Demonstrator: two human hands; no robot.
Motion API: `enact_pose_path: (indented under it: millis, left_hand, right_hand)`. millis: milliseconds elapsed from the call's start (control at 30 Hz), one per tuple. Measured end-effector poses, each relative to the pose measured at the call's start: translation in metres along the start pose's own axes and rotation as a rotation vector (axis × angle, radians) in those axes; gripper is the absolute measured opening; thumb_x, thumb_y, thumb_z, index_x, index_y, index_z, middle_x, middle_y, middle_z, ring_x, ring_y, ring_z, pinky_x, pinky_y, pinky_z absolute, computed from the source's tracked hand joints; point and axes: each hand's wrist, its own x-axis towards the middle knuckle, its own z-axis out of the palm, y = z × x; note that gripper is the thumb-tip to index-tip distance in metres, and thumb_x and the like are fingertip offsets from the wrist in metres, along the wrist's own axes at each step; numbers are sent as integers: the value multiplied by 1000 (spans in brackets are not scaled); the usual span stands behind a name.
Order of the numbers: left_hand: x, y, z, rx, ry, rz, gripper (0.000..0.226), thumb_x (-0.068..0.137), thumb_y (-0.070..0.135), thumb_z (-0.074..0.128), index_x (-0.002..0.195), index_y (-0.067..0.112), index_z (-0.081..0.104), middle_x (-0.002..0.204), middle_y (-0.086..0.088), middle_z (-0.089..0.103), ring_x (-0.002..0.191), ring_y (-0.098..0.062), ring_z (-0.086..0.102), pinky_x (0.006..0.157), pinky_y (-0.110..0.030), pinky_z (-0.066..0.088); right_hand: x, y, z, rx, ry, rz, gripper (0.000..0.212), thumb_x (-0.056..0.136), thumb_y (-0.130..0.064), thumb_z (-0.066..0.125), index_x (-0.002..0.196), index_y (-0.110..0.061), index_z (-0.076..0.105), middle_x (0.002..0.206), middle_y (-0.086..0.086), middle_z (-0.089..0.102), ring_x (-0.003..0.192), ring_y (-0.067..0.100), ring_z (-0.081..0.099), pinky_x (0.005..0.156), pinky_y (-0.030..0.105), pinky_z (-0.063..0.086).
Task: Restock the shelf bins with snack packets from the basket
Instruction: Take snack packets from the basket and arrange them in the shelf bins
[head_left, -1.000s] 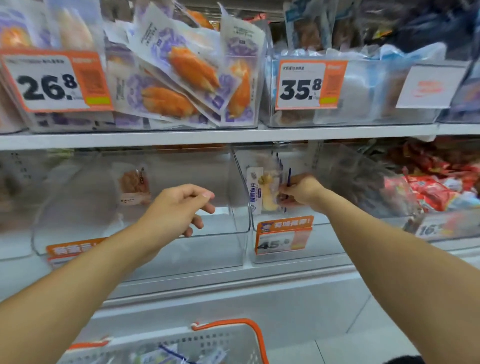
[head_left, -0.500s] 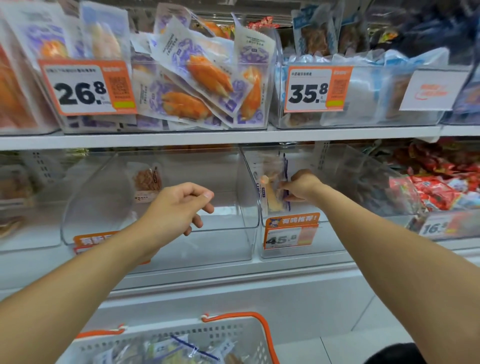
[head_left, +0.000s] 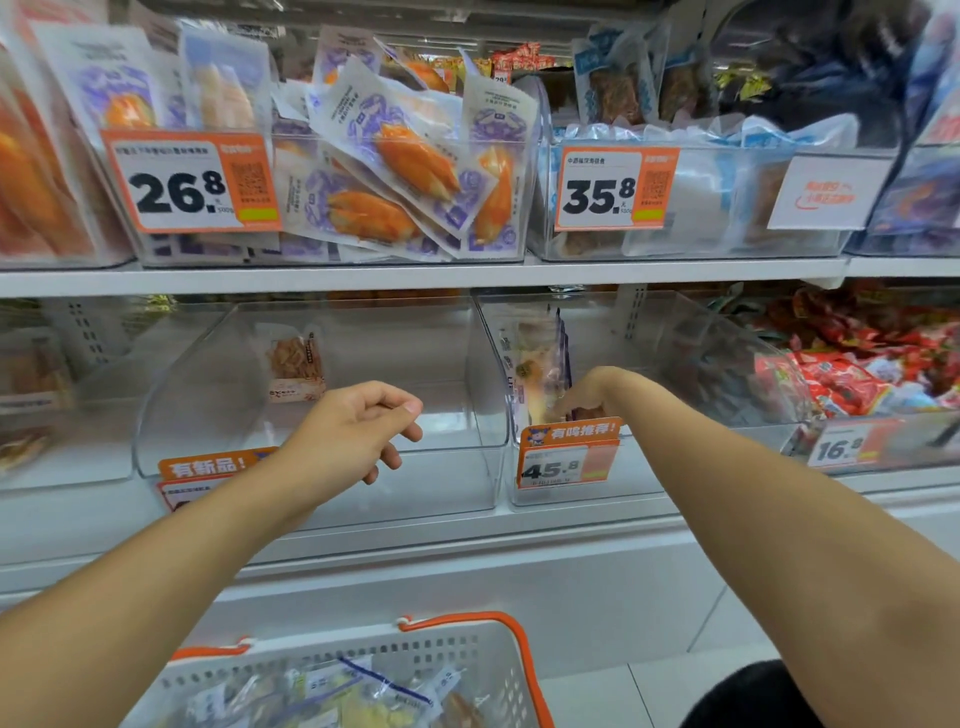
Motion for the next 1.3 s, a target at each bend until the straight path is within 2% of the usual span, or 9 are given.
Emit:
enact_pose_path:
  millis: [67, 133, 233, 333, 567, 667, 900, 1067, 1300]
  left_hand:
    - [2, 2, -1, 6, 8, 12, 16, 99, 26, 57, 101, 16, 69, 89, 0, 73, 56, -10, 56, 49, -23, 42]
    - [5, 3, -2, 6, 9, 18, 16, 99, 27, 57, 101, 17, 69, 87, 2, 73, 57, -10, 57, 49, -23, 43]
    - [10, 3, -1, -4, 2, 21, 16, 98, 28, 58, 100, 17, 70, 86, 3, 74, 58, -10, 57, 49, -24, 43]
    - [15, 0, 3, -2, -7, 10, 17, 98, 28, 58, 101, 17, 70, 87, 2, 74, 60, -11, 57, 50, -24, 43]
    - [15, -3, 15, 4, -40, -4, 15, 98, 28, 58, 99, 18, 70, 89, 2, 74, 60, -11, 58, 50, -24, 43]
    - [14, 2, 15, 0, -42, 3, 16, 98, 28, 58, 101, 17, 69, 88, 1, 74, 60, -11, 58, 50, -23, 42]
    - [16, 9, 17, -6, -40, -22, 16, 98, 28, 58, 103, 17, 69, 91, -1, 74, 60, -11, 59, 52, -24, 44]
    - [15, 10, 26, -4, -49, -23, 17, 98, 29, 58, 104, 18, 68, 94, -1, 74, 63, -12, 58, 54, -24, 44]
    - [13, 17, 32, 2, -58, -23, 16, 98, 29, 59, 103, 19, 69, 95, -3, 74, 63, -12, 59, 54, -24, 45]
  right_hand:
    - [9, -4, -1, 129, -73, -12, 25, 96, -26, 64, 105, -4, 59, 96, 13, 66, 84, 25, 65, 67, 32, 54]
    - [16, -4, 0, 286, -60, -23, 18, 97, -18, 63, 104, -1, 62, 91, 9, 64, 77, 21, 63, 60, 27, 55]
    - [28, -2, 3, 513, 23, -87, 46, 92, -19, 69, 131, 1, 56, 124, 11, 62, 111, 25, 62, 94, 31, 53]
    - [33, -3, 6, 464, 20, -143, 58, 90, -31, 72, 137, -5, 51, 133, 11, 59, 118, 29, 58, 103, 39, 48]
    - [38, -5, 9, 374, 79, -197, 35, 90, -29, 73, 117, -11, 60, 113, 10, 65, 102, 25, 63, 89, 36, 54]
    - [37, -5, 8, 408, 53, -202, 29, 89, -24, 73, 111, -12, 60, 107, 8, 65, 102, 26, 62, 97, 40, 53]
    - [28, -2, 3, 544, -10, -205, 40, 88, -26, 73, 122, -10, 58, 122, 10, 64, 116, 29, 61, 102, 45, 51]
    - [19, 4, -1, 537, 10, -184, 21, 88, -25, 75, 94, -11, 60, 102, 7, 65, 106, 27, 64, 76, 34, 56]
    - [20, -1, 2, 401, -26, -133, 8, 92, -6, 67, 90, -8, 59, 92, 10, 63, 91, 25, 63, 89, 36, 53]
